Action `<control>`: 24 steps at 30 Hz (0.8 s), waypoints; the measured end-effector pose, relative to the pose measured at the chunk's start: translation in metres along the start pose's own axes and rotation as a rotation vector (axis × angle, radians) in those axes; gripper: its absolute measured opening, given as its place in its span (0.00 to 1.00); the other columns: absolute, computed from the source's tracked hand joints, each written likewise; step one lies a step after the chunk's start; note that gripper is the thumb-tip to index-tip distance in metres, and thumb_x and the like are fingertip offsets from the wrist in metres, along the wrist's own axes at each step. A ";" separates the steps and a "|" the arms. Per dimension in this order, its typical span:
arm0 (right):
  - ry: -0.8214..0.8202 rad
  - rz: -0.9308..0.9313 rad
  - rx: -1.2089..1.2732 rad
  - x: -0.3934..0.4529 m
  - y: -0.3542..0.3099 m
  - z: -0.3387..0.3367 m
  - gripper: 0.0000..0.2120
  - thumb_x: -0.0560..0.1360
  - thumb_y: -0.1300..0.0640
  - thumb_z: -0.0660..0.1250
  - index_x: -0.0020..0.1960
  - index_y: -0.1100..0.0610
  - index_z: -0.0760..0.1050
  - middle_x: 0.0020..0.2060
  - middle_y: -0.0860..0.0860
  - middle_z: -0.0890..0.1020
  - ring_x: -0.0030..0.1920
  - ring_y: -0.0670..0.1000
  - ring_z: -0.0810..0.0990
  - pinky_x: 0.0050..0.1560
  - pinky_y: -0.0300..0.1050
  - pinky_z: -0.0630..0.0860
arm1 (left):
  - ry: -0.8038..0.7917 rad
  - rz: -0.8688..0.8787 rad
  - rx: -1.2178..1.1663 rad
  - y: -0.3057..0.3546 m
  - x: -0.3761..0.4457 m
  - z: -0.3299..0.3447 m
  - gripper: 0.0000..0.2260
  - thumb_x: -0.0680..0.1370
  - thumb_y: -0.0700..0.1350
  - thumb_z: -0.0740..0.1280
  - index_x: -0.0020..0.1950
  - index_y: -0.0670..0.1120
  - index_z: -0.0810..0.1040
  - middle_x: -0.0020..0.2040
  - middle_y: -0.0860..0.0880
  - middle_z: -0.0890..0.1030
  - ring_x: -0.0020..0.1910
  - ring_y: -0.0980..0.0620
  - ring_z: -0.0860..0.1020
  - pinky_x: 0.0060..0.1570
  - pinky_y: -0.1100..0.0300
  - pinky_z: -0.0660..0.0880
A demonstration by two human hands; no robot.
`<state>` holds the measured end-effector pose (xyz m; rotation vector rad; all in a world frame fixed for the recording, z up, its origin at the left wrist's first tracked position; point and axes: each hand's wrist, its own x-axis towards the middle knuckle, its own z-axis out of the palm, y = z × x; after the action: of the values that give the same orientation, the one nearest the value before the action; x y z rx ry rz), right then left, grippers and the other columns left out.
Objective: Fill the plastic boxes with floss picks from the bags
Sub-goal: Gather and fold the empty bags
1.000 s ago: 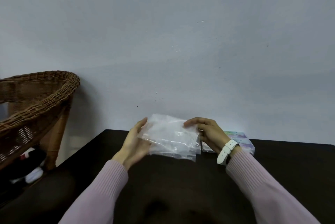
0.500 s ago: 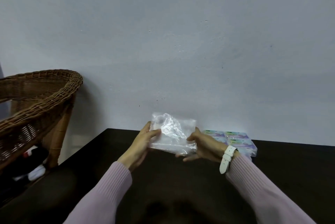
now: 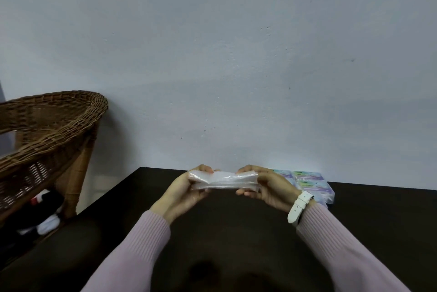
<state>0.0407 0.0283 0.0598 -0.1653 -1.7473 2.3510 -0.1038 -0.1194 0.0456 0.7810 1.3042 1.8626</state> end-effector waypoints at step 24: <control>-0.081 0.110 -0.554 0.077 0.091 0.164 0.20 0.71 0.71 0.58 0.60 0.56 0.69 0.54 0.54 0.72 0.54 0.53 0.73 0.55 0.47 0.74 | 0.626 0.242 0.597 0.029 -0.144 -0.123 0.15 0.71 0.35 0.71 0.53 0.52 0.77 0.57 0.46 0.77 0.55 0.49 0.77 0.42 0.66 0.76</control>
<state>-0.0777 -0.1322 0.0231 -0.2558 -2.4463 1.8984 -0.1287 -0.3086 0.0253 0.6840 2.3192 2.0067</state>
